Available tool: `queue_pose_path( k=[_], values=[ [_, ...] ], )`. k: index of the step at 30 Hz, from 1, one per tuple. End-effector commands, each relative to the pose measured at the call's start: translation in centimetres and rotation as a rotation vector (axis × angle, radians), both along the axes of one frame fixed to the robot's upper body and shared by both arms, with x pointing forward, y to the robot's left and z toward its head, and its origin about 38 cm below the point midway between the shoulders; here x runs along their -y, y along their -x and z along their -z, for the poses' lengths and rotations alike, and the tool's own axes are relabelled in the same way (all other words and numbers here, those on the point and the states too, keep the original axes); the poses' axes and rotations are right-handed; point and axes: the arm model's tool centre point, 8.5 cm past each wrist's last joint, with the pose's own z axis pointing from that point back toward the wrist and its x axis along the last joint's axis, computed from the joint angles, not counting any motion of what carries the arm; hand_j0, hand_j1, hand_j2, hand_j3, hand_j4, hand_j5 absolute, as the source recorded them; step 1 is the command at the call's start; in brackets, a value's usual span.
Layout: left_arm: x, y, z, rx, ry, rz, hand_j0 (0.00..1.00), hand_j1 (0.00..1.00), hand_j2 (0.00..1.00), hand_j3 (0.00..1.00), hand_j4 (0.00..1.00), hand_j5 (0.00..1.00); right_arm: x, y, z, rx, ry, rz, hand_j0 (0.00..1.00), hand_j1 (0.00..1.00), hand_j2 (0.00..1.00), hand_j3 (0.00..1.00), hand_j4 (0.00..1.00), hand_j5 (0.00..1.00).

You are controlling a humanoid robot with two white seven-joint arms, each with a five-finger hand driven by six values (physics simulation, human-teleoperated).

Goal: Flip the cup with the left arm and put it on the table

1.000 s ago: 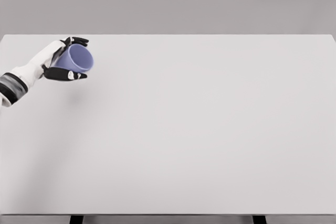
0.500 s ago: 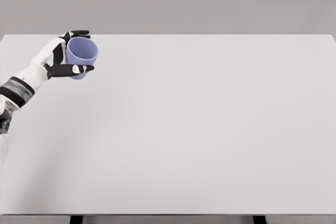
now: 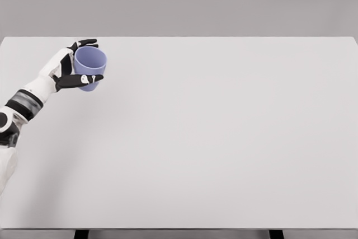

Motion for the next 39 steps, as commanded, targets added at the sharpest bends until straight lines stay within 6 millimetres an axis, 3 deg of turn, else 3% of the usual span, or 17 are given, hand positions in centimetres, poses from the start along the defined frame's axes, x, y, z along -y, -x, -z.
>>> queue_pose_path(
  k=[1,6,8,17,19,23,39],
  values=[
    [0.3,0.0,0.2,-0.003,0.014,0.001,0.85,0.85,0.85,0.85,0.85,0.85,0.0,0.0,0.0,0.0,0.0,0.0,1.0,1.0,1.0,1.0,1.0,1.0],
    [0.4,0.0,0.4,-0.003,0.056,-0.019,0.85,0.85,0.85,0.85,0.85,0.85,0.0,0.0,0.0,0.0,0.0,0.0,1.0,1.0,1.0,1.0,1.0,1.0],
    [0.5,0.1,0.6,-0.006,0.057,-0.019,0.94,0.94,0.94,0.94,0.94,0.94,0.0,0.0,0.0,0.0,0.0,0.0,1.0,1.0,1.0,1.0,1.0,1.0],
    [0.4,0.1,0.5,-0.005,0.057,-0.021,0.94,0.94,0.94,0.94,0.94,0.94,0.0,0.0,0.0,0.0,0.0,0.0,1.0,1.0,1.0,1.0,1.0,1.0],
    [0.4,0.1,0.5,-0.005,0.056,-0.021,0.99,0.99,0.99,0.99,0.99,0.99,0.0,0.0,0.0,0.0,0.0,0.0,1.0,1.0,1.0,1.0,1.0,1.0],
    [0.2,0.0,0.5,-0.006,0.05,-0.024,1.0,1.0,1.0,1.0,1.0,1.0,0.0,0.0,0.0,0.0,0.0,0.0,1.0,1.0,1.0,1.0,1.0,1.0],
    [-2.6,0.2,-0.8,0.009,-0.034,-0.048,1.0,1.0,1.0,1.0,1.0,1.0,0.0,0.0,0.0,0.0,0.0,0.0,1.0,1.0,1.0,1.0,1.0,1.0]
  ],
)
